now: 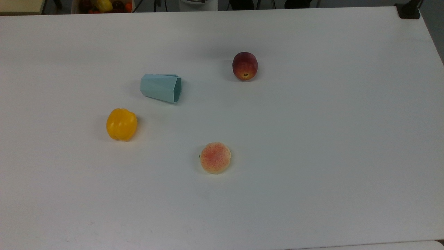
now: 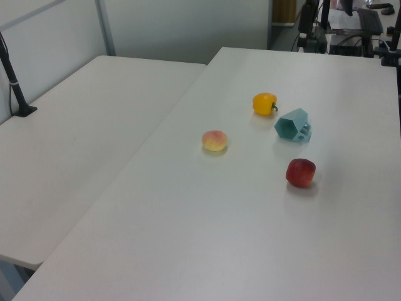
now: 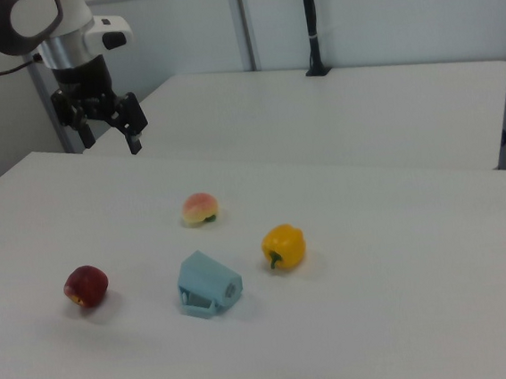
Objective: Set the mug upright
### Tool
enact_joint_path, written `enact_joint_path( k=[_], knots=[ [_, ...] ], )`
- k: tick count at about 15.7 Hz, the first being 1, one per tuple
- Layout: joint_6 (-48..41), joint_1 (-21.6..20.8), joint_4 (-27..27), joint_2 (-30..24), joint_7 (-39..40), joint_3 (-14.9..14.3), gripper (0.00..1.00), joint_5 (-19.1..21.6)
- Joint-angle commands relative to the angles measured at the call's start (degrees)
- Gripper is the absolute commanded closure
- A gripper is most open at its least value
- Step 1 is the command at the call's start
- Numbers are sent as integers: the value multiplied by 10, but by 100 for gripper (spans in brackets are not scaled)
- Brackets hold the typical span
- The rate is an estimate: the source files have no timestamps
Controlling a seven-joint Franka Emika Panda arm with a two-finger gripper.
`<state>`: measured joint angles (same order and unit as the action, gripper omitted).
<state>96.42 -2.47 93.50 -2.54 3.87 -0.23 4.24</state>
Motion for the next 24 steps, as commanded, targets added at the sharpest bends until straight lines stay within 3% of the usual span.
enact_joint_path(
  k=[1,13,20,22,24],
  knots=[
    [11,-11,14,-12,-5,-9,0,-9],
    [10,-11,16,-4,1,-10,0,-14],
    [10,-74,-5,37,-149,-3,0,-143],
    [9,-90,-17,64,-189,-3,1,-171],
    [11,-110,-17,103,-261,5,0,-228]
  ],
)
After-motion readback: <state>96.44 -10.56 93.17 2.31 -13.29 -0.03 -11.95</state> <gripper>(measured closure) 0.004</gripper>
